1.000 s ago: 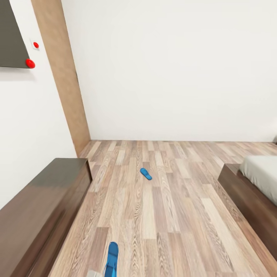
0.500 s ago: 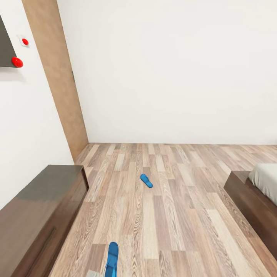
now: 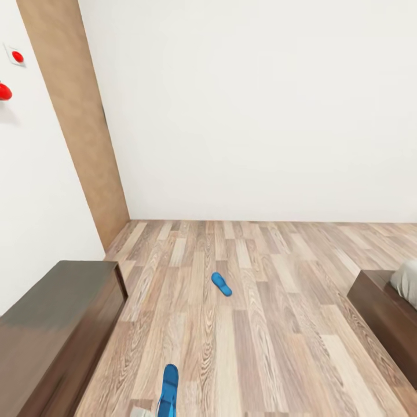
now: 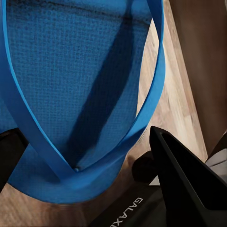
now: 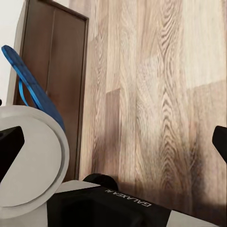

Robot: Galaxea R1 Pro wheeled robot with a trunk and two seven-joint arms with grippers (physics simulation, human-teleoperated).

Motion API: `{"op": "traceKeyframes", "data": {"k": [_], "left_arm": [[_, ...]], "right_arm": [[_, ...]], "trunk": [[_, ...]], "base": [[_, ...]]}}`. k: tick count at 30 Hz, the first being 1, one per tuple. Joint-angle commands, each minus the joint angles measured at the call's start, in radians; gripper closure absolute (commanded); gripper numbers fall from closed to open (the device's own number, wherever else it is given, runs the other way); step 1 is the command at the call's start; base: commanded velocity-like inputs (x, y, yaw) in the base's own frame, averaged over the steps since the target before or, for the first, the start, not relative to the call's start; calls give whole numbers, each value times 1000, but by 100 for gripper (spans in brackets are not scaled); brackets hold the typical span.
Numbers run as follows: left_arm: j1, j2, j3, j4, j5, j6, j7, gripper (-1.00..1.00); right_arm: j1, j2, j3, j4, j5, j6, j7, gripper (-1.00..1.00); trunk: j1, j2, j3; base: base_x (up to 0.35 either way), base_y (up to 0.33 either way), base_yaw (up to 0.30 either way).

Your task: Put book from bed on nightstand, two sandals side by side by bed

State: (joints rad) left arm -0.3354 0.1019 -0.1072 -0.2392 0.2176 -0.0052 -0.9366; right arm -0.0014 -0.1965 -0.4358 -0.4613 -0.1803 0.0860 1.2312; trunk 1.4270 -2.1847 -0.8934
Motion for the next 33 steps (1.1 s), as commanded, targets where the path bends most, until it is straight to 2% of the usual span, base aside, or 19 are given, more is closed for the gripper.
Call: {"op": "traceKeyframes", "data": {"k": [1, 25, 33], "left_arm": [[-1, 1, -8, 0, 9, -1, 0, 100], [-1, 1, -8, 0, 9, -1, 0, 100], [-1, 1, -8, 0, 9, -1, -1, 100]], "right_arm": [[0, 0, -1, 0, -4, 9, 4, -100], [0, 0, -1, 0, -4, 9, 3, -100], [0, 0, -1, 0, -4, 9, 3, -100]], "trunk": [[0, 0, -1], [0, 0, -1], [0, 0, -1]], "base": [[327, 0, 0], [327, 0, 0], [88, 0, 133]]}}
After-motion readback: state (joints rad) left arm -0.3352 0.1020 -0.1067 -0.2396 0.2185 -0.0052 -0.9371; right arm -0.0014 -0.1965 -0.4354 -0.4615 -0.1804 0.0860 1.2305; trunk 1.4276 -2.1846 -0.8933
